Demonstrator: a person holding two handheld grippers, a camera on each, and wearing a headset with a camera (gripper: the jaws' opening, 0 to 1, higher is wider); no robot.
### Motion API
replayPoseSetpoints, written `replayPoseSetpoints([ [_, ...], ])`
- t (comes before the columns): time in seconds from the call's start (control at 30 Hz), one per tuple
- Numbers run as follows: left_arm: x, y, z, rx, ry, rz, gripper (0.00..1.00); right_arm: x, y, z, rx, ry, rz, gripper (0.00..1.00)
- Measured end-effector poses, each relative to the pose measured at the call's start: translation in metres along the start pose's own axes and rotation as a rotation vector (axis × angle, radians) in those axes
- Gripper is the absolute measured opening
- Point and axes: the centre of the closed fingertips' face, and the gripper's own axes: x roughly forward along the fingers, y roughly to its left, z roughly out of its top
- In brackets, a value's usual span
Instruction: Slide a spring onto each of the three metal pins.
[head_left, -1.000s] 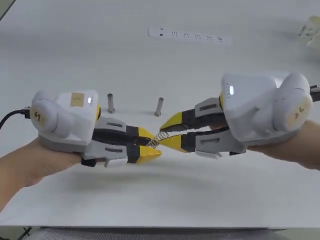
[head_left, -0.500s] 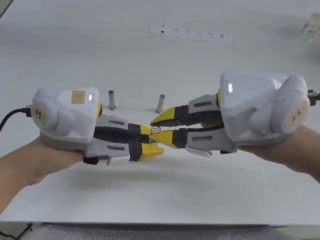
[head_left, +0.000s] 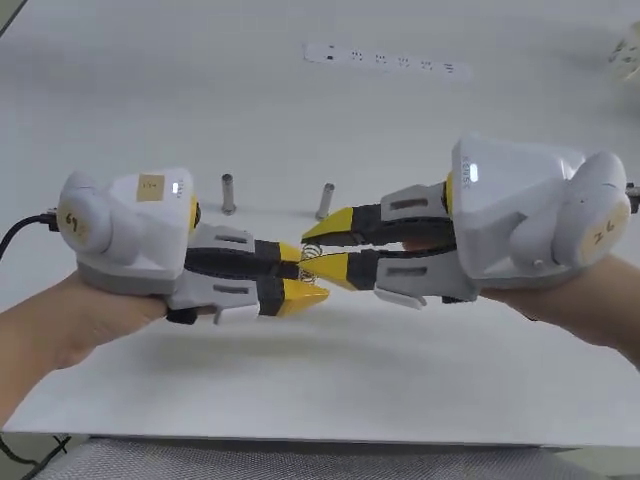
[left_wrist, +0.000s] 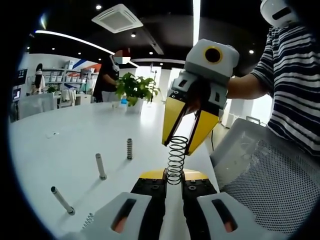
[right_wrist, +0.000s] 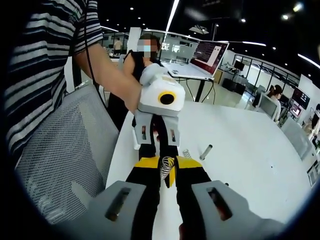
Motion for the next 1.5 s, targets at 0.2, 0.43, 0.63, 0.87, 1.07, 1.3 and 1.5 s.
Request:
replayPoseSetpoints([
  [0.2, 0.000, 0.002, 0.003, 0.003, -0.005, 0.015, 0.08, -0.002, -0.003, 0.001, -0.035, 0.021, 0.002, 0.12],
  [0.43, 0.001, 0.002, 0.003, 0.006, 0.001, 0.022, 0.09, -0.002, 0.000, 0.001, -0.082, 0.049, 0.009, 0.12],
  [0.63, 0.001, 0.001, 0.004, 0.006, 0.000, 0.025, 0.11, -0.003, 0.000, 0.001, -0.108, 0.066, 0.012, 0.12],
  [0.87, 0.002, 0.002, 0.008, 0.008, -0.006, 0.032, 0.17, -0.006, -0.004, 0.001, -0.125, 0.081, 0.005, 0.12],
  [1.07, 0.001, 0.007, 0.009, 0.012, -0.008, 0.058, 0.26, -0.007, -0.008, 0.002, -0.122, 0.080, -0.001, 0.12],
  [1.3, -0.004, 0.012, 0.008, 0.004, -0.011, 0.096, 0.33, -0.006, -0.012, 0.002, -0.114, 0.079, -0.016, 0.12],
  [1.5, -0.017, 0.020, 0.003, -0.008, 0.001, 0.140, 0.40, -0.005, -0.015, 0.002, -0.115, 0.083, -0.029, 0.12],
])
